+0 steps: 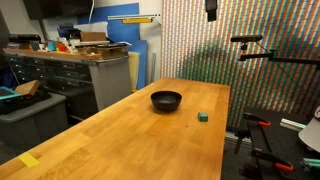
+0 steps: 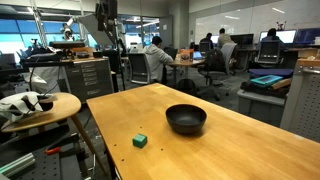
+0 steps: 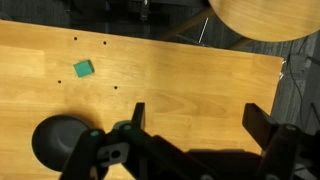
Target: Put the green square into the black bowl.
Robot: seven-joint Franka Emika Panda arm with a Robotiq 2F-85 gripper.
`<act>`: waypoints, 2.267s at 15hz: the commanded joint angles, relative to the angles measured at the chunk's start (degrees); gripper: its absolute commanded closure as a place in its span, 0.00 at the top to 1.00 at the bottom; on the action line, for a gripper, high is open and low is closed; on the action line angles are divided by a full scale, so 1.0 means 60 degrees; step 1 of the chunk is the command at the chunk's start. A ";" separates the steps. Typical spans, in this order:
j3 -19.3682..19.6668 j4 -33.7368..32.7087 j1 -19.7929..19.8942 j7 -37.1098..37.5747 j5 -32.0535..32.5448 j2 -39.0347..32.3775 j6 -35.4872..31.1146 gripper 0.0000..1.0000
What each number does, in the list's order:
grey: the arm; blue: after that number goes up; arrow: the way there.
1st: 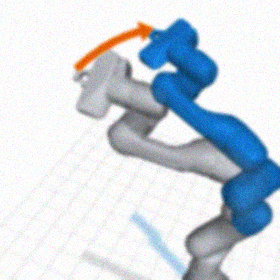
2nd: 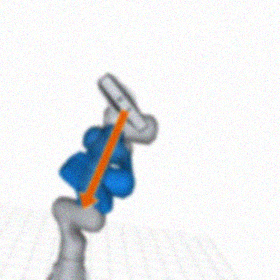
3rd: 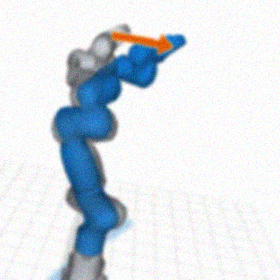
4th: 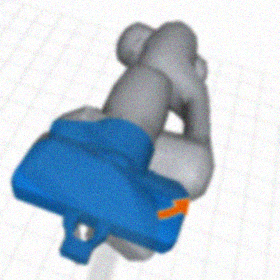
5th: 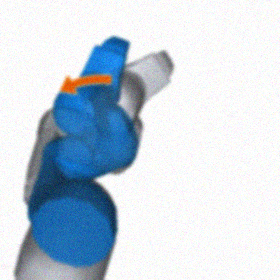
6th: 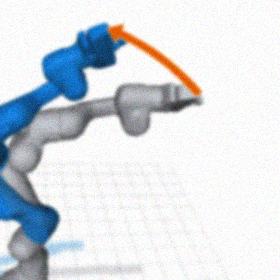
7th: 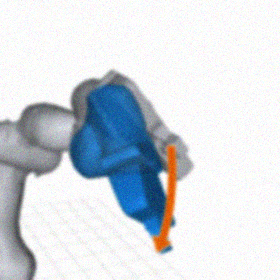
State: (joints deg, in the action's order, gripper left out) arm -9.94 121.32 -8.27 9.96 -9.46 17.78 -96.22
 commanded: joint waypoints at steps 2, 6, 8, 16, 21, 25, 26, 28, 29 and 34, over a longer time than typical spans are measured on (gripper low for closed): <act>-0.0012 -0.0077 0.0015 -0.0001 0.0000 0.0003 0.0022 1.00; 0.0048 -0.0196 0.0073 0.0069 -0.0046 -0.0058 0.0071 1.00; 0.0138 -0.0292 0.0166 0.0091 -0.0040 -0.0149 0.0088 1.00; 0.0168 0.0596 0.0161 -0.0408 0.0224 0.0251 -0.0353 1.00; 0.0083 0.1809 0.0010 -0.1082 0.0529 0.0795 -0.1224 1.00; 0.0155 0.2869 -0.0034 -0.1520 0.0711 0.1340 -0.2077 1.00; 0.0188 0.3132 -0.0027 -0.1599 0.0744 0.1474 -0.2307 1.00; 0.0264 0.3672 0.0022 -0.1719 0.0819 0.1699 -0.2755 1.00; 0.0310 0.3926 0.0049 -0.1749 0.0856 0.1799 -0.2996 1.00; 0.0782 0.5361 0.0246 -0.1851 0.0826 0.2028 -0.4545 1.00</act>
State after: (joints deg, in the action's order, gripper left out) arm -7.01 147.88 -7.56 0.47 -4.70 27.15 -117.67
